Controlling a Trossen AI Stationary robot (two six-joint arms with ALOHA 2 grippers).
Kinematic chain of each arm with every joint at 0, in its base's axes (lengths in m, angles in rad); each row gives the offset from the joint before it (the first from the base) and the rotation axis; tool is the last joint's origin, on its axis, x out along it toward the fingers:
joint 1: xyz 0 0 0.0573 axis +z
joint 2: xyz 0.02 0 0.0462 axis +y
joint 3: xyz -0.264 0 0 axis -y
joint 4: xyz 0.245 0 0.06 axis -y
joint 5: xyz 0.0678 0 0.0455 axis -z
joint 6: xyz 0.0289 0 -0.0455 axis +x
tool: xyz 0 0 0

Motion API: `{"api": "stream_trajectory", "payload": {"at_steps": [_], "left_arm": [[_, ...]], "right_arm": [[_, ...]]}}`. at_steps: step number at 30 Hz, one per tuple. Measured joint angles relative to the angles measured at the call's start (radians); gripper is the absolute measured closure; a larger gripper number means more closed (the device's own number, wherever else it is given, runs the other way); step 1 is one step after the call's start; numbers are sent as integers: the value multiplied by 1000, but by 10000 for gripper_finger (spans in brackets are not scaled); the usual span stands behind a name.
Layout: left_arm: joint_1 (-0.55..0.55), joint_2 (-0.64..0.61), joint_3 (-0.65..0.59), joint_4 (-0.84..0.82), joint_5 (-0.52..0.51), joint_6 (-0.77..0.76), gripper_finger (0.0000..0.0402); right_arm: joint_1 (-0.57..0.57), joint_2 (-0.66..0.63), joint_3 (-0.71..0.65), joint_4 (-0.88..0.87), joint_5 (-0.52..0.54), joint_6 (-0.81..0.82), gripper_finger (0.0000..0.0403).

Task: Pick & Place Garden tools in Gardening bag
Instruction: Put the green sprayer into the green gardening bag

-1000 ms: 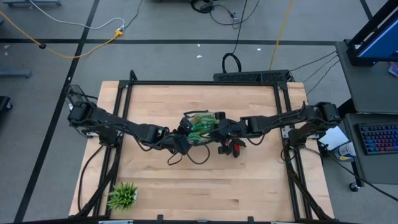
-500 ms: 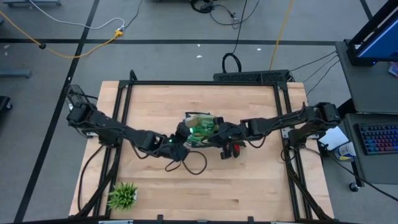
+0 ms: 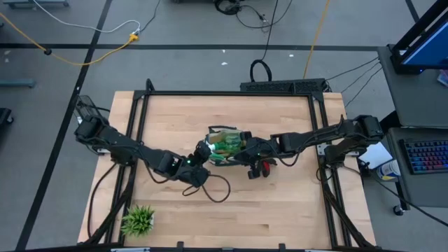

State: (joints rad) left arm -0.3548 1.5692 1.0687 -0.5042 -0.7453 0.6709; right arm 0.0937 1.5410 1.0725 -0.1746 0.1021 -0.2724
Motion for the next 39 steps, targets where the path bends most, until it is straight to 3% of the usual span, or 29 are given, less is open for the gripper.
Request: {"api": "stream_trajectory", "payload": {"at_steps": [14, 25, 28, 33, 39], "left_arm": [[-122, 0, 3, 55, -234, 53, 270], [-183, -78, 7, 225, -267, 75, 270], [-114, -110, 5, 228, -165, 42, 270], [68, -112, 5, 222, 197, -74, 271], [246, -112, 5, 205, 506, -216, 271]], "right_arm": [[0, 0, 0, -2, -2, -1, 401], [0, 0, -63, 67, -3, -2, 401], [0, 0, -67, 97, -6, -2, 401], [0, 0, -68, 156, -56, -34, 401], [0, 0, -68, 149, -54, -28, 401]]}}
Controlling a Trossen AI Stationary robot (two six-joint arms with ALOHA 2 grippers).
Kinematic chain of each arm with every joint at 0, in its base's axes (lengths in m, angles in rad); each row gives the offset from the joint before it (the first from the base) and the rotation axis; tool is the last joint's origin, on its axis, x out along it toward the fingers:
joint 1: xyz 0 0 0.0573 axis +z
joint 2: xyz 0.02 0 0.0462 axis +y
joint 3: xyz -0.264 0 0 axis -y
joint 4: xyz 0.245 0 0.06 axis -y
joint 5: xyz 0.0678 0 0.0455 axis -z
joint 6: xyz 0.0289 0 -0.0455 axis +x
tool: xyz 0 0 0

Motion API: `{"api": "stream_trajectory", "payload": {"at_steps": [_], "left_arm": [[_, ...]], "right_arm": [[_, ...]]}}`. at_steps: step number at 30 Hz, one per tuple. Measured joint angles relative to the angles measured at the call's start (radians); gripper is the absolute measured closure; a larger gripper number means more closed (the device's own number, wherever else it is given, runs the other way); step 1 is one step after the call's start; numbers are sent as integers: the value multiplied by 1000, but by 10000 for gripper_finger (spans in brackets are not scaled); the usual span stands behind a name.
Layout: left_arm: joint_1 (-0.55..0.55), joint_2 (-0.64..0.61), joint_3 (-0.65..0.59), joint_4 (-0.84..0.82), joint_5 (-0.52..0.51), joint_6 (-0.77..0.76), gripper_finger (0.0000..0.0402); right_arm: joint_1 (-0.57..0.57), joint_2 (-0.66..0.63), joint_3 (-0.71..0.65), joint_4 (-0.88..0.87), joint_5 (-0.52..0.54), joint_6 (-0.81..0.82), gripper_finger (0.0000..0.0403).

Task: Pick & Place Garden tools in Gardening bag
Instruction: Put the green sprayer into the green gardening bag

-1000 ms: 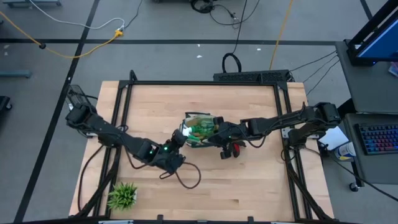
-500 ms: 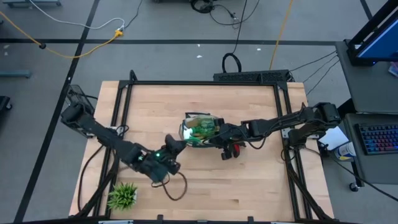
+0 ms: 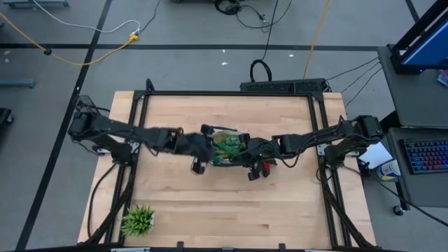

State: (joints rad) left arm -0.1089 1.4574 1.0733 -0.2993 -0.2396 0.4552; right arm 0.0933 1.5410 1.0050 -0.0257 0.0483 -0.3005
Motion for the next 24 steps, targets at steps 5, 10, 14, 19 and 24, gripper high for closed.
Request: {"api": "stream_trajectory", "payload": {"at_steps": [5, 10, 14, 19, 24], "left_arm": [[102, -20, 0, -111, 175, -75, 298], [142, -21, 0, -261, 210, -130, 363], [143, -17, 0, -268, 220, -135, 396], [143, 12, 0, -197, 223, -92, 382], [143, 61, 0, -144, 219, -60, 397]], "right_arm": [[0, 0, 0, 0, 1, -2, 401], [0, 0, 0, 1, 2, -3, 401], [0, 0, 0, 5, 2, -13, 401], [0, 0, 0, 6, 2, -25, 401], [0, 0, 0, 23, -25, -26, 401]]}}
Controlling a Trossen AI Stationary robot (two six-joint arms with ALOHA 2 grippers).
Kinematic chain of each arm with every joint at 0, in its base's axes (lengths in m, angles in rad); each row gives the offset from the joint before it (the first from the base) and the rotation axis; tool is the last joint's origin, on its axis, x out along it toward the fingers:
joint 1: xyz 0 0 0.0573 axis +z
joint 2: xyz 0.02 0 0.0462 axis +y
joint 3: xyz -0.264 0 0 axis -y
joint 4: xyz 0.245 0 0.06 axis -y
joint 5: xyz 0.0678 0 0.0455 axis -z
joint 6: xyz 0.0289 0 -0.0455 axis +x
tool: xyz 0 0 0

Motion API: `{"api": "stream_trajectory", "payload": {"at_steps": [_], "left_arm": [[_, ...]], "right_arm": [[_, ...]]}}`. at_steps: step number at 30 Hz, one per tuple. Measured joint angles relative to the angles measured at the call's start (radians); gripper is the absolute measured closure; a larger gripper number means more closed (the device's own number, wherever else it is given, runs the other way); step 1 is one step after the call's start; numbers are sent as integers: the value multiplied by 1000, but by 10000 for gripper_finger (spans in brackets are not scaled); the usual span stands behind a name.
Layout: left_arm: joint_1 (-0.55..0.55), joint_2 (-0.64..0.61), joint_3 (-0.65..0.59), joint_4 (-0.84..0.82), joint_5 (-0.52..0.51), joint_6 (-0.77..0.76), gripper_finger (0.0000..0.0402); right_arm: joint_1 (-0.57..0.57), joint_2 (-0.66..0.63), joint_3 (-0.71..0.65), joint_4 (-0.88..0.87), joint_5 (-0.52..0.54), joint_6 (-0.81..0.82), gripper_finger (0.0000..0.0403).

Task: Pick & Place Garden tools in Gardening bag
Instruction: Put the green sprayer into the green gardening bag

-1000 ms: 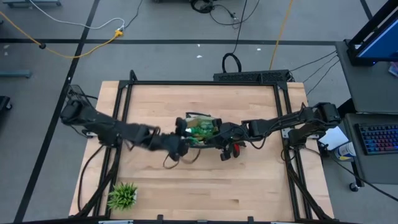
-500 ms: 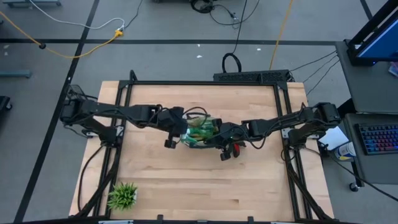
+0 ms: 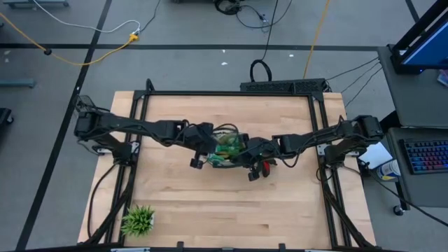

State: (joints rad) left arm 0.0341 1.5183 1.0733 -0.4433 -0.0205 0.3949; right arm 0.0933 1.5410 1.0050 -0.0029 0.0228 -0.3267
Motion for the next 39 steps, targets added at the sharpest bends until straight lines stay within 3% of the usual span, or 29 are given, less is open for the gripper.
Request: {"api": "stream_trajectory", "payload": {"at_steps": [12, 18, 22, 28, 35, 39], "left_arm": [[7, -1, 0, 51, -130, 35, 381], [40, 2, -1, -69, -130, 11, 381], [46, 2, -1, -107, -143, -11, 381], [33, -2, -1, -117, -270, 0, 381], [9, -63, 0, -70, -140, -39, 380], [-20, -61, 0, -76, -151, -60, 380]], "right_arm": [[0, 1, 0, 33, -56, -8, 401], [0, 0, -8, 37, -156, -37, 401], [0, 0, -29, 47, -155, -38, 401], [0, -1, -64, 51, -149, -33, 401], [0, -1, -67, 160, -155, -42, 397], [1, 0, -67, 245, -158, -76, 372]]}}
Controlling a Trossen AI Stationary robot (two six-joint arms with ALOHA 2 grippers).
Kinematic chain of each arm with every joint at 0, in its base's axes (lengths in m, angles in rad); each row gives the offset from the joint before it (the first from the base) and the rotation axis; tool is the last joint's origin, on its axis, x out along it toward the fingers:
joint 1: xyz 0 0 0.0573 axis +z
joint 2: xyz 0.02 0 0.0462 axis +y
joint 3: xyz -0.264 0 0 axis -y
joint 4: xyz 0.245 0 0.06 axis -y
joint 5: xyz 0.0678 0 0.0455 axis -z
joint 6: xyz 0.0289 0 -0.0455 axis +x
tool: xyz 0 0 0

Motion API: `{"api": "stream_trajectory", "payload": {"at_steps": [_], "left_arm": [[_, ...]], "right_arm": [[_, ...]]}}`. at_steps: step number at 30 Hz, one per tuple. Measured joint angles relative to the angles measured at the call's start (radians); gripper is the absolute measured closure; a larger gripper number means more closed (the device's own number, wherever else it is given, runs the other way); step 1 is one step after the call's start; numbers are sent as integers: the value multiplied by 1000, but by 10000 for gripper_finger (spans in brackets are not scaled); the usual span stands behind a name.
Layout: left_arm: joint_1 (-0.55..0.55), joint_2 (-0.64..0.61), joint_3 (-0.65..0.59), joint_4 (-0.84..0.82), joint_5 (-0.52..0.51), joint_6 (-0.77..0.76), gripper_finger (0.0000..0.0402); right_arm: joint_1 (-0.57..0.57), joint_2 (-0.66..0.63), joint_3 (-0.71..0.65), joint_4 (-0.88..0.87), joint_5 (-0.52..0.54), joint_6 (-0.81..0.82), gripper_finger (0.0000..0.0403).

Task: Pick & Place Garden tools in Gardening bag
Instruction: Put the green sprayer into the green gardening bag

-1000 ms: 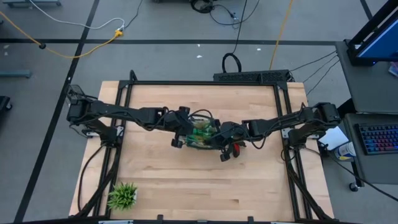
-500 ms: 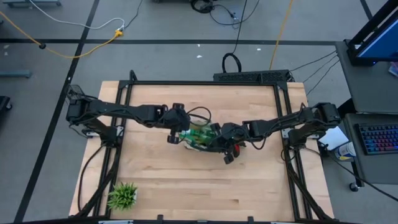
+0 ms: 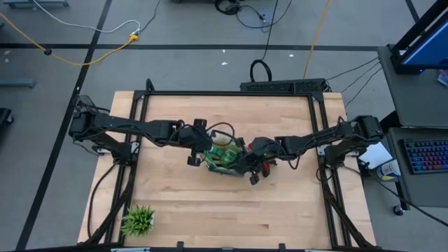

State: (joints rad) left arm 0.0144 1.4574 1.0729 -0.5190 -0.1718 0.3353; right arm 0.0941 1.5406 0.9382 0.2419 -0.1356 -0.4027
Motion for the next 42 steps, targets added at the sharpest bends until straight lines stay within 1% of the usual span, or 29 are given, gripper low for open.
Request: {"api": "stream_trajectory", "payload": {"at_steps": [3, 7, 10, 13, 14, 17, 21, 24, 28, 30, 35, 39, 42], "left_arm": [[-20, -1, 0, 2, -66, 22, 380], [-46, -45, 0, -2, -166, 25, 380], [-67, -101, -1, -7, -170, 4, 380], [-95, -166, 2, 13, -171, -48, 380], [-105, -187, 1, -3, -170, -70, 380], [-127, -225, 0, -13, -170, -169, 380], [-154, -247, 2, -63, -170, -351, 380], [-179, -231, -1, -162, -170, -388, 380], [-216, -193, -1, -180, -171, -478, 380], [-237, -175, 0, -174, -188, -488, 380], [-264, -129, 0, -206, -286, -531, 380], [-268, -93, 0, -241, -341, -554, 380], [-277, -94, -1, -262, -373, -560, 380]], "right_arm": [[0, 0, 0, 41, -1, -8, 344], [0, 0, 0, 67, 3, -2, 300], [0, 0, 0, 96, 4, -6, 271], [-9, 0, 0, 201, 5, 28, 250], [-13, 0, 1, 230, 6, 47, 246], [-27, 0, 2, 253, 7, 83, 240], [-45, 0, 2, 240, 2, 137, 239], [-49, 0, 12, 208, 1, 164, 239], [-48, 0, 39, 127, 0, 186, 239], [-49, 0, 63, 84, 0, 211, 239], [-55, 0, 134, -61, 0, 285, 239], [-56, 0, 146, -91, 1, 290, 239], [-63, 0, 146, -100, 4, 290, 239]]}}
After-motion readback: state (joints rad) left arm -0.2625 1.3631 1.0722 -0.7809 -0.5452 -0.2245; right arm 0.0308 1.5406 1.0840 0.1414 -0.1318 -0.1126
